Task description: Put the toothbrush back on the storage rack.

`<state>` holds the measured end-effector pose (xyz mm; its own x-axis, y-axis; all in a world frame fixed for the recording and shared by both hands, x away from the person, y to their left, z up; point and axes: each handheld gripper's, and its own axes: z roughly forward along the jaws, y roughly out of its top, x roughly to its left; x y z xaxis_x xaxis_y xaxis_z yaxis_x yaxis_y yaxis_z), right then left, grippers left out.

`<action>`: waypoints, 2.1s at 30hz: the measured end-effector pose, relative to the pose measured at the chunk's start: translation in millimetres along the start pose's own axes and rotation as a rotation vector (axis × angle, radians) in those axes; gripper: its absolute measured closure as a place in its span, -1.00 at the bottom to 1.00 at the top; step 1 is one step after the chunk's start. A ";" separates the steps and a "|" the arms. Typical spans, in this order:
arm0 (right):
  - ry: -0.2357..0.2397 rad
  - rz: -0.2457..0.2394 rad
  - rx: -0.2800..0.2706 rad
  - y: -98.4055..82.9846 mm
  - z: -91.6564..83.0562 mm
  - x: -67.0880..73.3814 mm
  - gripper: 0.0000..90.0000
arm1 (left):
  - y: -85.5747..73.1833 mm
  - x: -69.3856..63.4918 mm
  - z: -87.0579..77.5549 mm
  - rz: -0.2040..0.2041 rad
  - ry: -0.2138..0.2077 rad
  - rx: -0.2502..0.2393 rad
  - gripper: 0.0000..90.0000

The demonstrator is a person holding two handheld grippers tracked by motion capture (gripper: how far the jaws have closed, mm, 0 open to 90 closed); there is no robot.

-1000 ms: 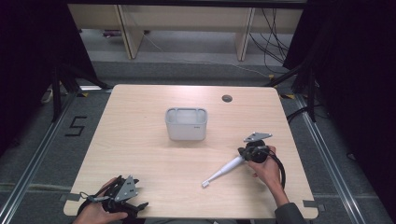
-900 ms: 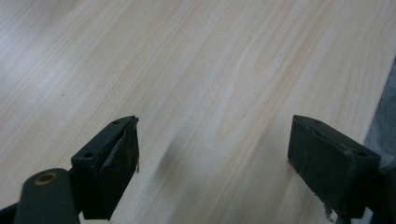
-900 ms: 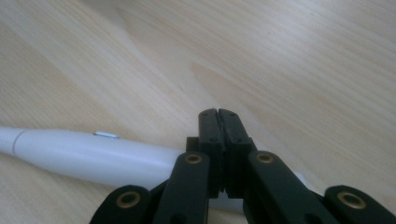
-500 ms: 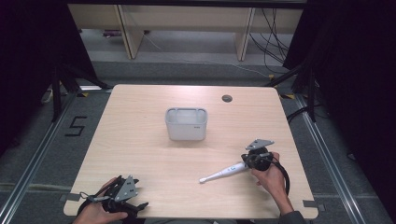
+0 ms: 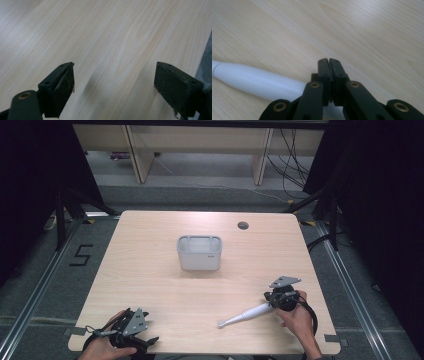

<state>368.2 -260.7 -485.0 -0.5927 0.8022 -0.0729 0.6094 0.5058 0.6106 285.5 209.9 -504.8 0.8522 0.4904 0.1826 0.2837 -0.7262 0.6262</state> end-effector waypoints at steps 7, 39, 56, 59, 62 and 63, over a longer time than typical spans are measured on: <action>0.005 0.021 0.007 -9.0 -7.5 0.4 0.97 | 0.4 0.4 -0.2 0.012 0.000 0.000 -0.64; 0.011 -0.012 0.029 -30.5 -25.3 21.1 0.91 | 0.2 0.4 -0.1 0.012 0.002 0.001 -0.64; 0.040 0.024 0.055 -11.5 -42.8 18.3 0.37 | -0.4 1.4 -0.1 -0.005 0.001 -0.011 -0.64; 0.055 0.014 0.073 -2.3 -40.4 22.1 0.29 | -0.6 2.4 -0.4 -0.001 0.002 -0.011 -0.64; 0.064 0.013 0.087 2.7 -37.9 24.8 0.26 | -0.4 1.7 -0.3 0.000 0.000 -0.013 -0.64; 0.081 0.002 0.110 8.4 -32.6 27.6 0.24 | -0.8 1.1 0.7 -0.015 -0.005 -0.015 -0.64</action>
<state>339.7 -244.6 -456.2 -0.6295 0.7770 -0.0048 0.6619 0.5395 0.5205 286.5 210.6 -505.6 0.8503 0.4984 0.1691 0.2896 -0.7113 0.6404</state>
